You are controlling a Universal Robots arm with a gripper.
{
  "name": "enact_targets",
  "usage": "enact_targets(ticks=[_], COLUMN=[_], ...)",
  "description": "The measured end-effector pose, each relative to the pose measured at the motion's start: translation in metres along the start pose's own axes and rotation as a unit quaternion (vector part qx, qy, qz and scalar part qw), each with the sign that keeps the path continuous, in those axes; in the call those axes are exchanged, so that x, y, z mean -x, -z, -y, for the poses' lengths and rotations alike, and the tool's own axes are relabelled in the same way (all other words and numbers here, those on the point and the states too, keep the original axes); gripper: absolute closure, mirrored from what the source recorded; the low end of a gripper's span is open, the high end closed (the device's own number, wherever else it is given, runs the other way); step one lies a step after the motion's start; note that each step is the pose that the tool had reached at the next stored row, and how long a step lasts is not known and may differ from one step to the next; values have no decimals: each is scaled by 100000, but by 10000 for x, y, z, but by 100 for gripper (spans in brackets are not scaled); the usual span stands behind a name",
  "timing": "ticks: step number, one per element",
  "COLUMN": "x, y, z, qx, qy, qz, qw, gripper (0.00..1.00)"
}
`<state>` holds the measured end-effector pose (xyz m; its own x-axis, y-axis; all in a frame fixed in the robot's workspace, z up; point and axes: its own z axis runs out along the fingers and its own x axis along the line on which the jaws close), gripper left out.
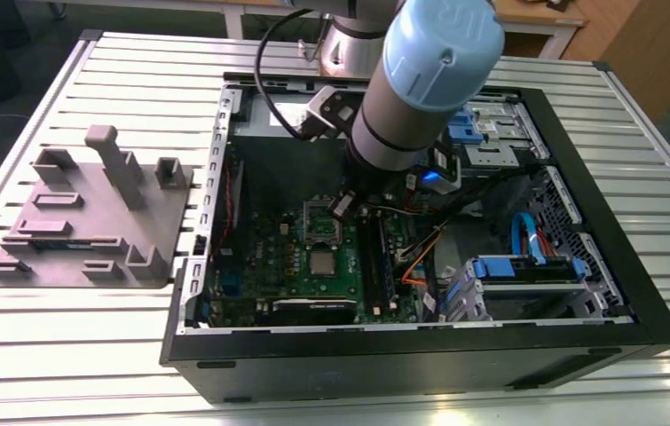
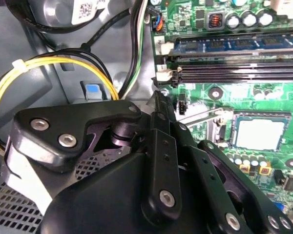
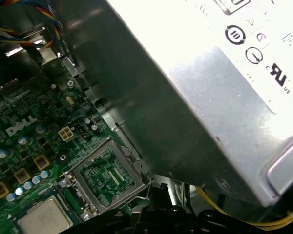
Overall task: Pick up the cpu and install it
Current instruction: 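Close the cpu cover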
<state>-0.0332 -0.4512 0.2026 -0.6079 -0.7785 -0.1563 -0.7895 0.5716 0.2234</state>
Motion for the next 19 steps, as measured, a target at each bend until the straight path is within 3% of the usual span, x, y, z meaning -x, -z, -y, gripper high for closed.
enact_targets(ticks=[3,8,19], x=[1,10,11], y=[36,108,115], z=[-13,-35,-37], qx=[-327,-550,-588], qy=[-44,-73,-79], qz=[-439,-722,-767], qw=[99998,99996,99995], gripper=[89,89,89])
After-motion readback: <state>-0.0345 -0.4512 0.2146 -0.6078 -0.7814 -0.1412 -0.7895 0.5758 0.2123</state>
